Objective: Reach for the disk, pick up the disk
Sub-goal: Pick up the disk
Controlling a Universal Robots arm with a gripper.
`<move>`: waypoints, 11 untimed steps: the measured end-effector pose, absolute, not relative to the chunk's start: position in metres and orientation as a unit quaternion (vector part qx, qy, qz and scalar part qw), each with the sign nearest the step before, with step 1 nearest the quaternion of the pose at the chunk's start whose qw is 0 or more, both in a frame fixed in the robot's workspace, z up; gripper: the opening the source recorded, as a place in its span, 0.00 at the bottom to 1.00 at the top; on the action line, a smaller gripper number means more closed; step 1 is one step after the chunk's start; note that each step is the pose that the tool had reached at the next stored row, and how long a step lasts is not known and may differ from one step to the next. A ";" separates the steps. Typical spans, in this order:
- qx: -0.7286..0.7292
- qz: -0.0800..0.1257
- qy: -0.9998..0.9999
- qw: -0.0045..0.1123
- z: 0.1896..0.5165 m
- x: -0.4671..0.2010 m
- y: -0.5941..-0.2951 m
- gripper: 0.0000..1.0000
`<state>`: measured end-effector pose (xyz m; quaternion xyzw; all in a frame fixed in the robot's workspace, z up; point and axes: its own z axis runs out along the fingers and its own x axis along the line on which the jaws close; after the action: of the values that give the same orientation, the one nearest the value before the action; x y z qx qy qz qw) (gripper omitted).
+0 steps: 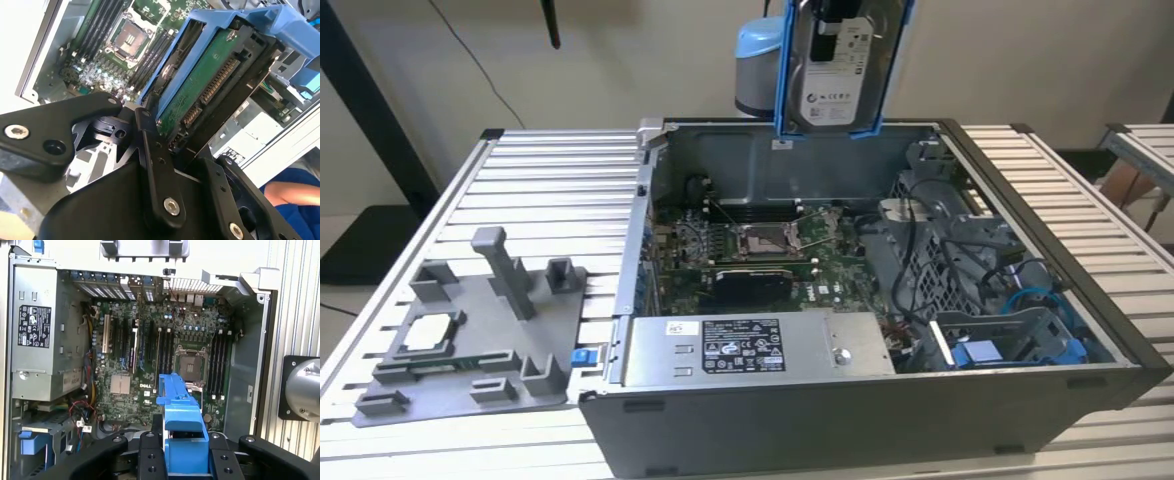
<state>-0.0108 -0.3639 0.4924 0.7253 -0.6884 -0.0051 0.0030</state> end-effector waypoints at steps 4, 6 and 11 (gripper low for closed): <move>0.725 -0.005 -0.688 0.003 0.492 -0.007 -0.364 0.00; 0.725 -0.005 -0.688 0.003 0.492 -0.005 -0.364 0.00; 0.725 -0.005 -0.688 0.003 0.492 -0.001 -0.364 0.00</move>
<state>-0.0007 -0.3638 0.4924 0.7253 -0.6884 -0.0050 0.0030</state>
